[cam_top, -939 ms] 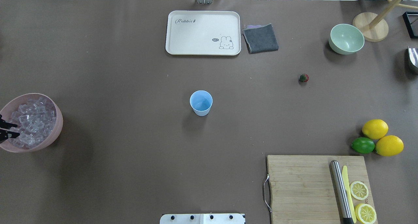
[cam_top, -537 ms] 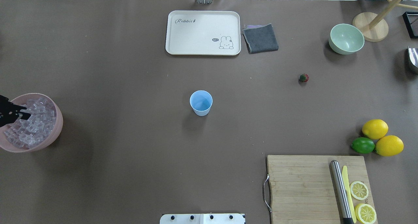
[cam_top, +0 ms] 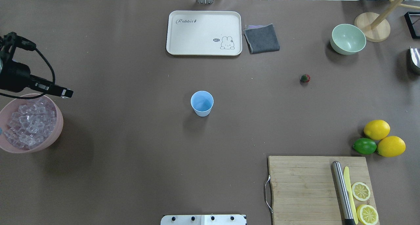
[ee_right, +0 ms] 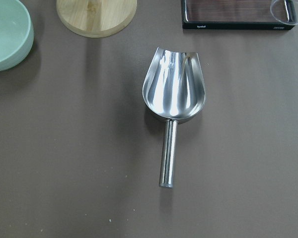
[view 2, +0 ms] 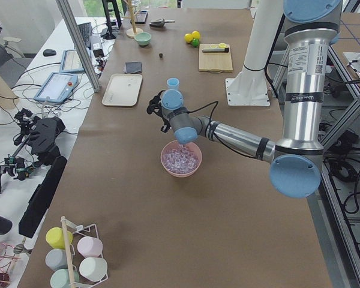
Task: Put ice and strawberries in cup
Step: 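Carry the ice cube with the left gripper over the light-blue cup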
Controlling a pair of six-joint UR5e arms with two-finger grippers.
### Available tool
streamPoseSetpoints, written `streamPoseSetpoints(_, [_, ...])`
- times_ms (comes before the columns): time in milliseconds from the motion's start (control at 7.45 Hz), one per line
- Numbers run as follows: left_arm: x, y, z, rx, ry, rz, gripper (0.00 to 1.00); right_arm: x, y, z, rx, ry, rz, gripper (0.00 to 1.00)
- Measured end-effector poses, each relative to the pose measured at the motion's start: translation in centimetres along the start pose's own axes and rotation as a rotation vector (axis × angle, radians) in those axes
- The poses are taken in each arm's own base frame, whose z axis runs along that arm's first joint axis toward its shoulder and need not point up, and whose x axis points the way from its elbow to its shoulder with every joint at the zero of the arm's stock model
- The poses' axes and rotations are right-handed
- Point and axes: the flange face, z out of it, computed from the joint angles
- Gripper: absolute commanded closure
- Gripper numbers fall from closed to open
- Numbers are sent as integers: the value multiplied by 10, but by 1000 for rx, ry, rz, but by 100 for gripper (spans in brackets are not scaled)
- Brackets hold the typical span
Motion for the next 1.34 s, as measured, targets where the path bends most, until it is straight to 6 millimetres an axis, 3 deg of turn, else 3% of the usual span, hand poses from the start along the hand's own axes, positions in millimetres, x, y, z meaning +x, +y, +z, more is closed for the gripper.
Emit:
streamPoseSetpoints(268, [61,-31,40,1,-1,-63,100,1,0,1,-1,0,0,0])
streamPoseSetpoints(537, [136,-68,79,6,-55,-125,100,3,1,3,-5,2,2,0])
streamPoseSetpoints(805, [206,-99,104,15,-119,-175,100,4,2,4,-8,3,3,0])
streamPoseSetpoints(1074, [240,-123,122,28,-136,-205,100,5,2,5,-9,3,3,0])
streamPoseSetpoints(1342, [277,-142,152,47,-150,-237,100,5,2,5,-9,3,3,0])
